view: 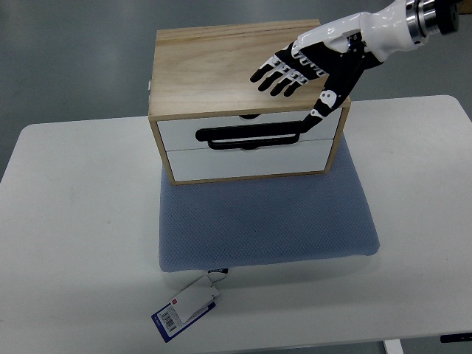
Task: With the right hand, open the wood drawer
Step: 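Lower the right hand to the black handle of the upper drawer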
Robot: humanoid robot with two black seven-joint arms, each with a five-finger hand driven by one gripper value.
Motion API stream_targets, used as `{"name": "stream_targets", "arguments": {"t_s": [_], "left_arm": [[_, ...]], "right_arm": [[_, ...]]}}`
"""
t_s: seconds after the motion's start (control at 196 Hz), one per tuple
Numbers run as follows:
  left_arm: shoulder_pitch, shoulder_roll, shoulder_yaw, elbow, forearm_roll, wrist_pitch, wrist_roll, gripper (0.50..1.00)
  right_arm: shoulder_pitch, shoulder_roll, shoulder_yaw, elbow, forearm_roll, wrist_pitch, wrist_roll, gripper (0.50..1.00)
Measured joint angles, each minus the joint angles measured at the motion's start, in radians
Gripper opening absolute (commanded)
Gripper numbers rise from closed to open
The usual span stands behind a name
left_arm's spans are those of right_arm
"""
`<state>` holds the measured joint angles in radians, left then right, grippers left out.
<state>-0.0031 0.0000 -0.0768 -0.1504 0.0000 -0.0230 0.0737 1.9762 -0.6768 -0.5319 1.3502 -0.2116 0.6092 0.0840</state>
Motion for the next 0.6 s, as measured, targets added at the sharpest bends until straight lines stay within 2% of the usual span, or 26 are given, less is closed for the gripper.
{"name": "stream_targets", "arguments": {"t_s": [0.194,0.342,0.602], "left_arm": [[0.000,0.000,0.000,0.000,0.000,0.000,0.000,1.000],[0.000,0.000,0.000,0.000,0.000,0.000,0.000,1.000],[0.000,0.000,0.000,0.000,0.000,0.000,0.000,1.000]], "right_arm": [[0.027,0.098,-0.074,-0.001,0.056,-0.045,0.000,0.930],[0.045,0.172,-0.117,-0.001,0.084,-0.110,-0.002,0.930],[0.033,0.256,-0.147,-0.001,0.114,-0.197,-0.008,0.928]]}}
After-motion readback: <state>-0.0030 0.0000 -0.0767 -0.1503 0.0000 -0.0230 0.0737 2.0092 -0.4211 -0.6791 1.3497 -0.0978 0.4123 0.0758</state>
